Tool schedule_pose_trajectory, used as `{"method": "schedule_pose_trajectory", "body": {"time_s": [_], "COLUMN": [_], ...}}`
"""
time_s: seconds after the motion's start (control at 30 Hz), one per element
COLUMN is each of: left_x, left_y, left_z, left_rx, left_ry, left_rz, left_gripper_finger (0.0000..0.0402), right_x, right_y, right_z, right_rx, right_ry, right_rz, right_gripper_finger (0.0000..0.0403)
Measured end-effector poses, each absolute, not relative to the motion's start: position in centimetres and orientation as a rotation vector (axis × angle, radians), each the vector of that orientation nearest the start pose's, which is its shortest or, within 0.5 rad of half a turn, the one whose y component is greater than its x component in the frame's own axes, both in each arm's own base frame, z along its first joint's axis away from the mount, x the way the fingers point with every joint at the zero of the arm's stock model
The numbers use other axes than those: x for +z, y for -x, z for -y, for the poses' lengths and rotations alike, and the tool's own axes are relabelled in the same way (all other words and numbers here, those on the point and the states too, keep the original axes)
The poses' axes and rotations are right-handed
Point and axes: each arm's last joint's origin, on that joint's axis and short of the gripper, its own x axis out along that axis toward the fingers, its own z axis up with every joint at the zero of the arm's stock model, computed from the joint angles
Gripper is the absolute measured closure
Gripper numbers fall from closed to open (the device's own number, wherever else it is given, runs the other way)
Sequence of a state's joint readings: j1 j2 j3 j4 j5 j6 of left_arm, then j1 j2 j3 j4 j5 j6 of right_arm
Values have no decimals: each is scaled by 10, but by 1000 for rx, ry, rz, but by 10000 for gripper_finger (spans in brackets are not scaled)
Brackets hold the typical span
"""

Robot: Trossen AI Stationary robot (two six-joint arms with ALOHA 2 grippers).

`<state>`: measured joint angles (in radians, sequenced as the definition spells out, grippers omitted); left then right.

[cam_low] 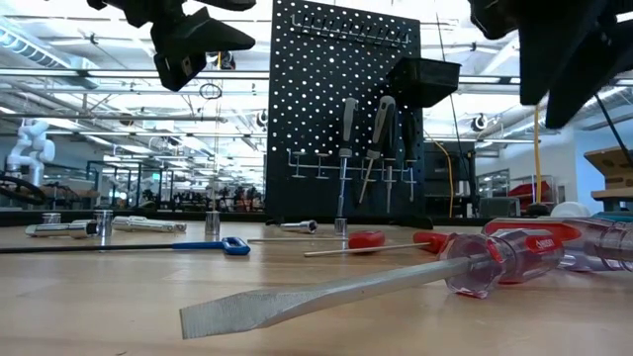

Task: Hang tools onto peg board
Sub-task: Hang the red screwdriver on the pegboard

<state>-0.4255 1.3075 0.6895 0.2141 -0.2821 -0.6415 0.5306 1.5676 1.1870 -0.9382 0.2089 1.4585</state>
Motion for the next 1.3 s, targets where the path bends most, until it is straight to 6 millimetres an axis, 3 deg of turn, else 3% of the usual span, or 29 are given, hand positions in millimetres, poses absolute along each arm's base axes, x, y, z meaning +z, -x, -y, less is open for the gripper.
{"method": "schedule_pose_trajectory", "body": {"time_s": [0.37,1.0,1.3], "left_x": [226,225,224], "left_y": [-252,-252,-251], "left_z": [106,106,106], "left_rx": [-24,-28,-26], "left_ry": [462,458,455], "left_rz": [-433,-438,-452], "left_gripper_finger": [253,253,253], "right_x": [214,172,166], "right_y": [-277,-295,-295], "right_z": [-164,-177,-176], "right_rx": [-572,-568,-621], "right_ry": [-832,-835,-838], "right_rz": [-1085,-1179,-1191], "right_gripper_finger": [170,170,170]}}
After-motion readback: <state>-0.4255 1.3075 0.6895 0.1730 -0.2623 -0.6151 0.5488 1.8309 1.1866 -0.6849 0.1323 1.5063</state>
